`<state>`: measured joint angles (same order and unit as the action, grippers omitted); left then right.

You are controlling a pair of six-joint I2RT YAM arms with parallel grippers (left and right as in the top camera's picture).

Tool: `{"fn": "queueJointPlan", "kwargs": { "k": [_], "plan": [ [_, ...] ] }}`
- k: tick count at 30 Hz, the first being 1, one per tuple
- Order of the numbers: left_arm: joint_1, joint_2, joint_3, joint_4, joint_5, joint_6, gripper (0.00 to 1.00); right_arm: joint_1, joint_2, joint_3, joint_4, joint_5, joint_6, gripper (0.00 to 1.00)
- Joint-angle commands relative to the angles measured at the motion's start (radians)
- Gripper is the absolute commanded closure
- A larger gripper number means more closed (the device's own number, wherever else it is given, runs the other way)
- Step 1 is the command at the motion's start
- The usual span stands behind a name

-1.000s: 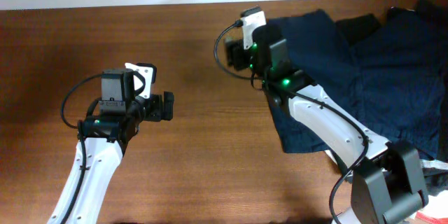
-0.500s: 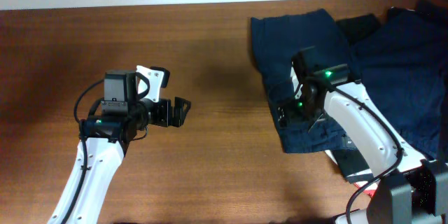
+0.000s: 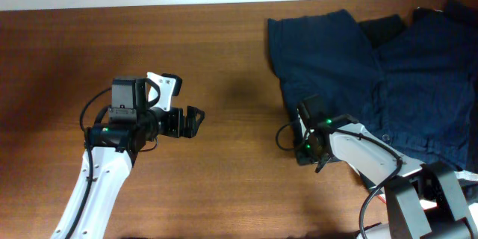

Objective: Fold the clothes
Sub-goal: 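Drag the navy shorts left onto the open table with the right gripper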

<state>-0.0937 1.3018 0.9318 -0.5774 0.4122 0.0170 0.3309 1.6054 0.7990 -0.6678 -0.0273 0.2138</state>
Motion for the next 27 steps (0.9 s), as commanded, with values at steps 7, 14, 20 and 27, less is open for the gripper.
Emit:
{"fn": "queueJointPlan", "kwargs": {
  "k": [7,14,20,27],
  "plan": [
    [-0.003,0.002,0.014,-0.004,0.011,-0.006,0.01,0.211,0.005,0.083,0.12,-0.459,0.021,0.96],
    [-0.003,0.002,0.014,-0.017,0.011,-0.006,0.01,0.352,0.005,0.142,0.22,-0.321,0.091,0.38],
    [-0.011,0.004,0.011,-0.068,0.019,-0.045,0.01,0.221,-0.037,0.198,-0.001,-0.129,0.117,0.01],
    [-0.197,0.136,0.01,-0.078,0.047,-0.119,0.01,0.017,-0.101,0.328,-0.309,0.006,0.116,0.01]
  ]
}}
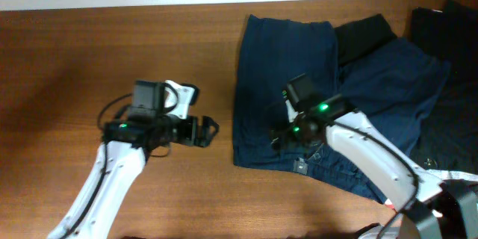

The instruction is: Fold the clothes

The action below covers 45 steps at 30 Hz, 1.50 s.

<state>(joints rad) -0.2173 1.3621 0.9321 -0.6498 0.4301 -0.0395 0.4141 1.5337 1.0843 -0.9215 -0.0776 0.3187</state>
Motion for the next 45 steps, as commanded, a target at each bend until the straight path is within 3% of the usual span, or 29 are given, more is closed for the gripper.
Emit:
{"fn": "queueJointPlan", "kwargs": {
  "k": [1,6,8,10,12,14,17,19,23,24,26,30,32,35,41,45],
  "plan": [
    [-0.099,0.109,0.01,-0.005,0.03,-0.092,0.01,-0.09,-0.029,0.048,-0.077,0.056,0.003,0.01],
    [-0.215,0.325,0.01,-0.002,0.056,-0.343,0.01,-0.203,-0.029,0.048,-0.138,0.056,0.004,0.01],
    [-0.238,0.385,0.01,0.018,0.061,-0.39,0.02,-0.223,-0.029,0.048,-0.145,0.057,0.003,0.01],
    [-0.251,0.427,0.01,0.056,0.087,-0.391,0.23,-0.233,-0.029,0.048,-0.149,0.058,0.003,0.01],
    [-0.252,0.439,0.01,0.098,0.114,-0.39,0.61,-0.233,-0.029,0.048,-0.149,0.068,0.004,0.01],
    [-0.251,0.439,0.01,0.116,0.113,-0.391,0.75,-0.233,-0.029,0.048,-0.148,0.072,0.004,0.01],
    [-0.251,0.439,0.01,0.118,0.113,-0.391,0.8,-0.233,-0.029,0.048,-0.149,0.109,0.004,0.01],
    [-0.251,0.439,0.01,0.118,0.112,-0.39,1.0,-0.233,-0.029,0.048,-0.151,0.134,0.005,0.01],
    [-0.206,0.438,0.027,0.052,-0.054,-0.378,0.99,-0.233,-0.029,0.048,-0.174,0.181,0.005,0.01],
    [-0.126,0.438,0.084,-0.055,-0.215,-0.343,0.99,-0.235,-0.029,0.048,-0.188,0.212,0.005,0.01],
    [0.031,0.438,0.211,-0.189,-0.349,-0.299,1.0,-0.253,-0.029,0.048,-0.194,0.22,0.005,0.01],
    [0.315,0.439,0.509,-0.194,-0.354,-0.281,1.0,-0.283,-0.029,0.048,-0.195,0.209,0.005,0.01],
    [0.374,0.439,0.591,-0.148,-0.326,-0.281,0.72,-0.284,-0.029,0.048,-0.194,0.2,0.004,0.01],
    [0.431,0.439,0.644,-0.182,-0.279,-0.28,0.01,-0.284,-0.029,0.048,-0.193,0.175,0.004,0.01],
    [0.371,0.441,0.6,-0.594,-0.257,-0.281,0.01,-0.284,-0.029,0.047,-0.194,0.103,0.001,0.01],
    [0.27,0.441,0.454,-0.626,-0.179,-0.281,0.02,-0.284,-0.029,0.047,-0.191,0.017,0.046,0.01]
  ]
}}
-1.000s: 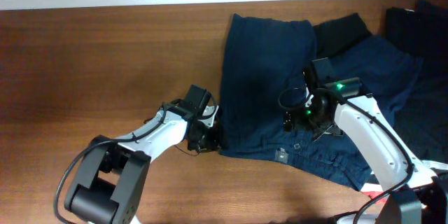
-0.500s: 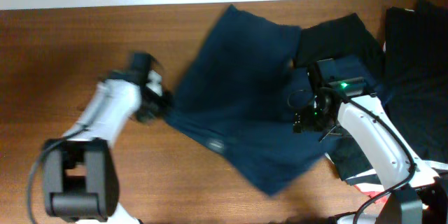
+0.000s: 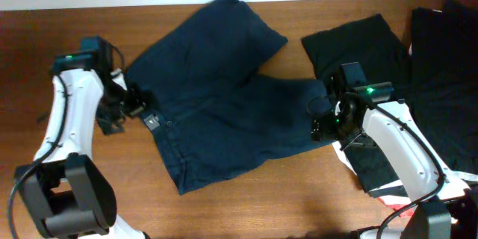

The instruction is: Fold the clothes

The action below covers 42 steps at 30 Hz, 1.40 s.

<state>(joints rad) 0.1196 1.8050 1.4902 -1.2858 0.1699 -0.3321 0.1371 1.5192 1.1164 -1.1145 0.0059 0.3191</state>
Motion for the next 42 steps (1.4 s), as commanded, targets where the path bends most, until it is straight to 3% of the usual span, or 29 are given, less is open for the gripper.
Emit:
{"fn": "queueJointPlan", "kwargs": {
  "k": [1,7,11,16,21,25,26,27,28,29,33,38,42],
  "plan": [
    [-0.093,-0.002,-0.15,0.022,0.105,0.011,0.03,-0.007,-0.014,0.015,0.003,-0.067,0.066,0.01],
    [-0.206,-0.002,-0.413,0.164,0.125,-0.077,0.11,-0.007,-0.013,0.015,0.005,-0.066,0.083,0.01],
    [-0.233,-0.002,-0.538,0.352,0.121,-0.113,0.5,-0.007,-0.013,0.015,0.003,-0.066,0.083,0.01],
    [-0.22,-0.002,-0.549,0.401,0.008,-0.113,1.0,-0.007,-0.013,0.015,0.003,-0.066,0.083,0.01],
    [-0.038,-0.002,-0.435,0.384,-0.117,-0.112,1.0,-0.006,-0.013,0.015,0.022,-0.105,0.083,0.01],
    [0.1,-0.002,-0.298,0.378,-0.116,-0.111,0.99,-0.006,-0.01,0.015,0.064,-0.225,0.083,0.01],
    [0.121,-0.002,-0.264,0.36,-0.081,-0.097,0.92,-0.006,-0.006,0.015,0.067,-0.245,0.084,0.01],
    [0.132,-0.002,-0.24,0.325,-0.022,-0.062,0.48,-0.006,-0.002,0.015,0.063,-0.262,0.084,0.01],
    [0.132,-0.002,-0.231,0.258,0.003,-0.052,0.13,-0.006,-0.002,0.013,0.056,-0.283,0.086,0.01],
    [0.129,-0.002,-0.232,0.159,-0.014,-0.052,0.04,-0.006,-0.002,0.012,0.052,-0.288,0.079,0.01],
    [0.13,-0.002,-0.235,0.025,-0.068,-0.083,0.03,-0.006,-0.002,0.009,0.039,-0.287,0.096,0.02],
    [0.13,-0.009,-0.33,0.079,-0.103,-0.256,0.05,0.016,-0.002,-0.052,0.008,-0.338,0.404,0.01],
    [0.13,-0.009,-0.399,0.147,-0.246,-0.436,0.06,0.095,-0.002,-0.113,0.023,-0.373,0.609,0.01]
  ]
}}
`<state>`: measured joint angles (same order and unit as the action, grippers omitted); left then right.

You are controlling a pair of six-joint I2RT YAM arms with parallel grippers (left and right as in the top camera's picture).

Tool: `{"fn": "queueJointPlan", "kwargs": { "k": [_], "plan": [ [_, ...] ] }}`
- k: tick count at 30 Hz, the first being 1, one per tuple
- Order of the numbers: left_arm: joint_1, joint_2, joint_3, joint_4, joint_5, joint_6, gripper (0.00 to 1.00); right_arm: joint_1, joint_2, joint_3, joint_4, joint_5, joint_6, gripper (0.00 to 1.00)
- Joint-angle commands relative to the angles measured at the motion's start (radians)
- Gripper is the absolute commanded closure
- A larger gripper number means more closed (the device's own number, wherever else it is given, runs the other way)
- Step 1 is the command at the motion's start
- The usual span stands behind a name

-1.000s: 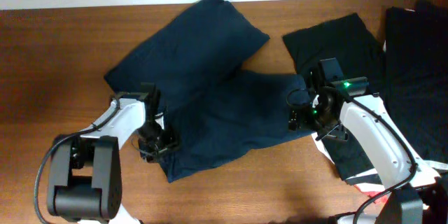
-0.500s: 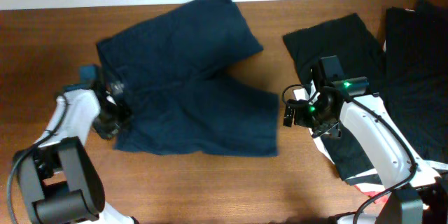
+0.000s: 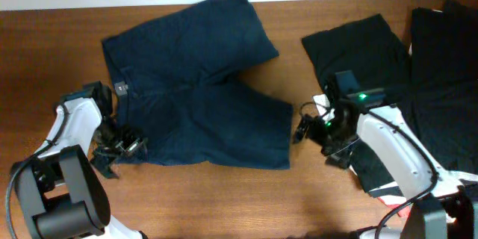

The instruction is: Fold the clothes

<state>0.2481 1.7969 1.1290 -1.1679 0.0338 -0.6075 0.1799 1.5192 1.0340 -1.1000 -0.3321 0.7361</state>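
A pair of navy shorts lies spread flat on the table's left half, waistband to the left and legs to the right. My left gripper sits at the lower end of the waistband, touching the cloth's edge; its jaws are too small to read. My right gripper hovers just right of the lower leg's hem, a strip of wood between them, fingers apart and empty.
A black garment lies right of the shorts, under my right arm. More dark clothes are heaped at the far right edge. The wooden table shows bare at the left and along the front.
The shorts were crumpled and slanted, held by both grippers; now they lie flat and squared. My left gripper is lower at the waistband's end. My right gripper is off the hem.
The shorts lay on the heap at the right with my right gripper on them and the left one open mid-table. Then they lay nearer the centre. Then both grippers held them stretched across the left half. Now they lie spread flat there.
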Motion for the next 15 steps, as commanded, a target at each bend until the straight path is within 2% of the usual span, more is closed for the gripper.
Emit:
{"fn": "queueJointPlan", "kwargs": {
  "k": [1,4,7,11,12,14,15],
  "plan": [
    [0.002,-0.001,-0.051,0.055,-0.109,-0.183,0.06,0.08,-0.002,-0.04,0.03,-0.035,0.23,0.01],
    [0.002,-0.001,-0.073,0.108,-0.109,-0.247,0.06,0.155,-0.002,-0.055,0.113,-0.039,0.311,0.01],
    [0.002,-0.001,-0.094,0.169,-0.109,-0.253,0.06,0.201,-0.002,-0.055,0.155,-0.026,0.375,0.01],
    [0.002,-0.001,-0.147,0.253,-0.111,-0.252,0.07,0.206,-0.002,-0.055,0.165,-0.007,0.38,0.01],
    [0.002,-0.001,-0.159,0.28,-0.11,-0.252,0.1,0.206,-0.002,-0.056,0.164,-0.004,0.38,0.01],
    [0.002,0.0,-0.167,0.306,-0.111,-0.251,0.26,0.206,-0.002,-0.063,0.162,-0.004,0.38,0.01],
    [0.002,0.0,-0.167,0.32,-0.114,-0.251,0.4,0.206,-0.002,-0.073,0.163,-0.004,0.385,0.01]
  ]
}}
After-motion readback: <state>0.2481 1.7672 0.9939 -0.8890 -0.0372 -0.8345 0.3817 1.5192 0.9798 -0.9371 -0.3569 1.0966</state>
